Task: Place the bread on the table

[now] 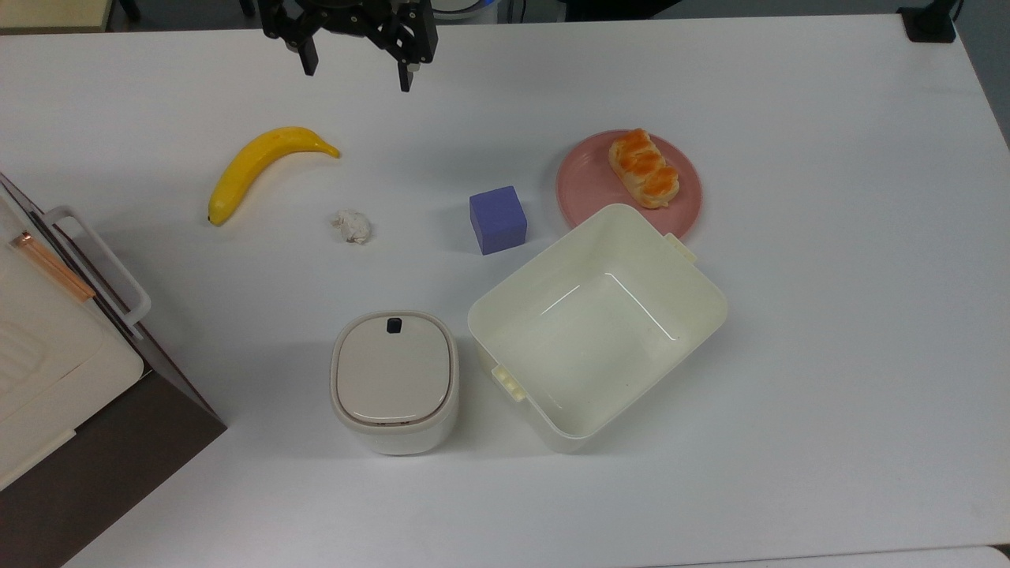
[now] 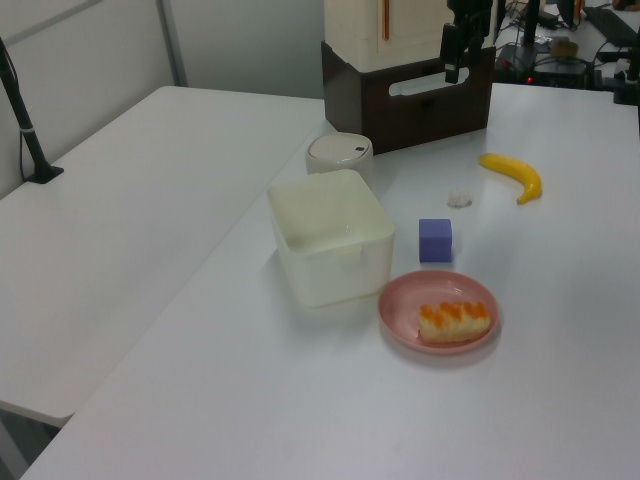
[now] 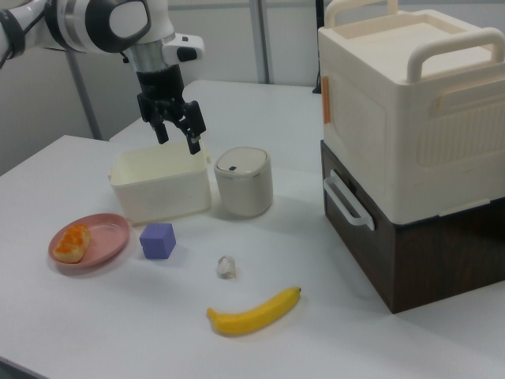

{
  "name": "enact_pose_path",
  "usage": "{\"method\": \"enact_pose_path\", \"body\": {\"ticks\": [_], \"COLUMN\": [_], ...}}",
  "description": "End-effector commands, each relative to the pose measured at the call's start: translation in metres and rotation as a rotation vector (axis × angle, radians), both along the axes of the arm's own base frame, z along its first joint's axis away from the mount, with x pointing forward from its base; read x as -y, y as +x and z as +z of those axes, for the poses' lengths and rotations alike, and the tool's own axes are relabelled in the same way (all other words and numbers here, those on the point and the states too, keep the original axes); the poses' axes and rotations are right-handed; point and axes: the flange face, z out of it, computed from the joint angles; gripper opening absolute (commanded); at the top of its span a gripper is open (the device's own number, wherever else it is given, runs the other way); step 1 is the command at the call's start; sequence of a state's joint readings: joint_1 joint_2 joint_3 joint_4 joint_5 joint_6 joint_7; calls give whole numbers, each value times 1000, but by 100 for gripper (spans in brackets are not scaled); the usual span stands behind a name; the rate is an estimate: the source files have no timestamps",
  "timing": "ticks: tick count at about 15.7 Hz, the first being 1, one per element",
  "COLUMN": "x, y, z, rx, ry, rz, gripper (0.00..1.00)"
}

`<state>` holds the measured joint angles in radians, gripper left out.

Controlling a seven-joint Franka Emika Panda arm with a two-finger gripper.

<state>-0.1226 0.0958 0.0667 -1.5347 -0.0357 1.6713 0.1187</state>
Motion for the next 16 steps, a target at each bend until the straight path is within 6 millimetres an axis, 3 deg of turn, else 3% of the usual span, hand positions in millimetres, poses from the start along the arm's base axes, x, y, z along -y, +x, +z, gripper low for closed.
{"method": "enact_pose_path", "body": {"ticks": [1, 16], "x": [3, 3], "y": [-12, -14], "z": [3, 1], "rx": [-16, -35], "ry": [6, 7], "rz": [54, 86], "gripper": [100, 100]}}
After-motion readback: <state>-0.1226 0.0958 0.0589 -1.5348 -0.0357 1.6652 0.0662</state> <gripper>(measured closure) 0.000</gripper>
